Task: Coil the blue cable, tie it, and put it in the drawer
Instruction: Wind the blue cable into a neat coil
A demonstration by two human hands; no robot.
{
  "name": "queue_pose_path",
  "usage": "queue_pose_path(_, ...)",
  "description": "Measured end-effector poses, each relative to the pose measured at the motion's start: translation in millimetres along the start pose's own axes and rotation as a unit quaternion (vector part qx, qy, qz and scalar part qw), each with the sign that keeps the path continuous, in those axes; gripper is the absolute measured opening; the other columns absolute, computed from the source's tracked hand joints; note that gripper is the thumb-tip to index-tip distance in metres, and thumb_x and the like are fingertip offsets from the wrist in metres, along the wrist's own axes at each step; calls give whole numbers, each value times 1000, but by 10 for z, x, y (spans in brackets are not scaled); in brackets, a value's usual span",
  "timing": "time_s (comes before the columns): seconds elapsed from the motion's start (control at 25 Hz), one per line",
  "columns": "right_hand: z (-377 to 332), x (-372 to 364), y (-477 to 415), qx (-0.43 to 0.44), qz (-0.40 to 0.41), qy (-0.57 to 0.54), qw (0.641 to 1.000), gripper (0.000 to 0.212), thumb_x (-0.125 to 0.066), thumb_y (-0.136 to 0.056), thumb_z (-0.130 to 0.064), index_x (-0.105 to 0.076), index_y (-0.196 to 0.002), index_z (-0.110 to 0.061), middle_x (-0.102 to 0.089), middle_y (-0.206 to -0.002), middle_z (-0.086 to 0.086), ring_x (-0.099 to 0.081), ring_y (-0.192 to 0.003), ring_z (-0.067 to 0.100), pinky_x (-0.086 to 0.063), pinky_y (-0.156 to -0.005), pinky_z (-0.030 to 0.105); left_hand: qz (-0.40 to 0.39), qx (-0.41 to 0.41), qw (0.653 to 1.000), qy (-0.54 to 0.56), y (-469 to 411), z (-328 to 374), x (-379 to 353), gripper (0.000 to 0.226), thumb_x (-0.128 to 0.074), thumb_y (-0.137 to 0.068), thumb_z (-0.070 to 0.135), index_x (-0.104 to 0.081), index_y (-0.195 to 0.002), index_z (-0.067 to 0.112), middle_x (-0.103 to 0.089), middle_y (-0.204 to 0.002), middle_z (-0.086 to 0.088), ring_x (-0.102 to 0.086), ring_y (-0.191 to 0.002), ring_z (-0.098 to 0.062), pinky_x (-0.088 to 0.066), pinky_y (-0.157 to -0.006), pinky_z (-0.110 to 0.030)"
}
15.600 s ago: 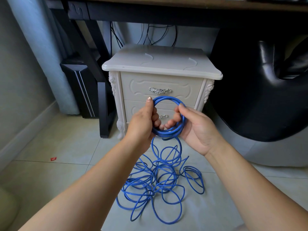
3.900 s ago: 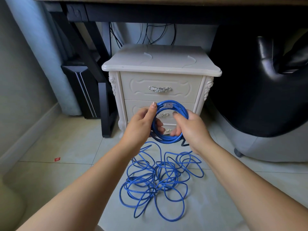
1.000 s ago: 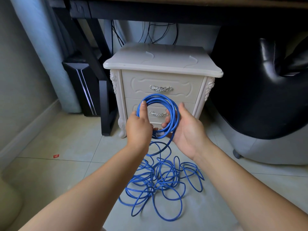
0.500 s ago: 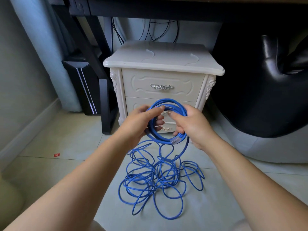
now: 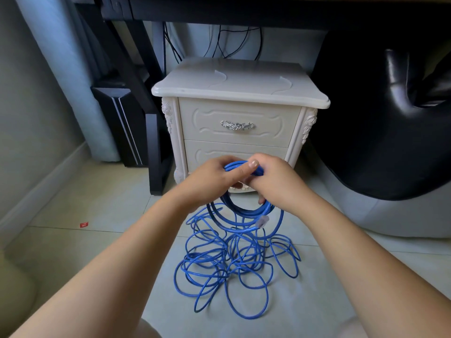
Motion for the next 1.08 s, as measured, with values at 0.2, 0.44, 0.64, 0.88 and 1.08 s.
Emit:
queue_pose_path(0.2, 97, -1, -12, -48, 15, -224, 973, 16, -67, -85, -5, -60, -95, -16, -47, -46, -10, -38, -35, 9, -42, -50, 30, 48, 19, 992, 115, -28, -116, -27, 26, -62, -91, 41, -66, -76, 21, -46, -52, 3, -49, -46, -13, -52, -59, -35)
queue_pose_path(0.44, 125, -88, 73, -65, -72, -453, 886, 38, -77, -80, -28, -63, -113, -13, -61, -85, 6, -63, -65, 18, -57, -72, 37, 237, 109, 951, 167, -57, -253, 151, 46, -67, -83, 58, -51, -63, 20, -38, -55, -1, -37, -41, -15, -36, -57, -30)
queue_pose_path(0.64, 118, -119, 145, -25, -165, -534, 829, 54, -70, -74, 8, -57, -124, -7, -65, -99, 8, -68, -89, 22, -56, -92, 34, 272, 150, 912, 268, -63, -368, 177, 53, -67, -82, 60, -47, -63, 14, -38, -43, 5, -37, -36, -15, -36, -58, -31)
queue_pose_path(0.88, 166, -140, 101, -56, -52, -503, 861, 18, -60, -86, 0, -63, -102, -7, -66, -75, 5, -65, -70, 15, -59, -75, 29, 275, 147, 911, 271, -12, -377, 113, 56, -65, -80, 64, -43, -65, 15, -36, -43, 7, -37, -37, -14, -36, -64, -35)
queue_pose_path(1.08, 172, -144, 81, -106, 50, -405, 907, 15, -55, -92, 4, -58, -87, -10, -55, -69, 7, -57, -62, 17, -54, -69, 32, 283, 118, 912, 272, 49, -310, 60, 54, -63, -81, 66, -45, -70, 16, -36, -48, 5, -40, -35, -10, -39, -64, -35)
Point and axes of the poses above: each hand's wrist, its own y-axis away from the middle knuckle, its own x-axis out of the back of the hand, z = x × y, the point moved 6 cm from there along -y, towards the middle knuckle
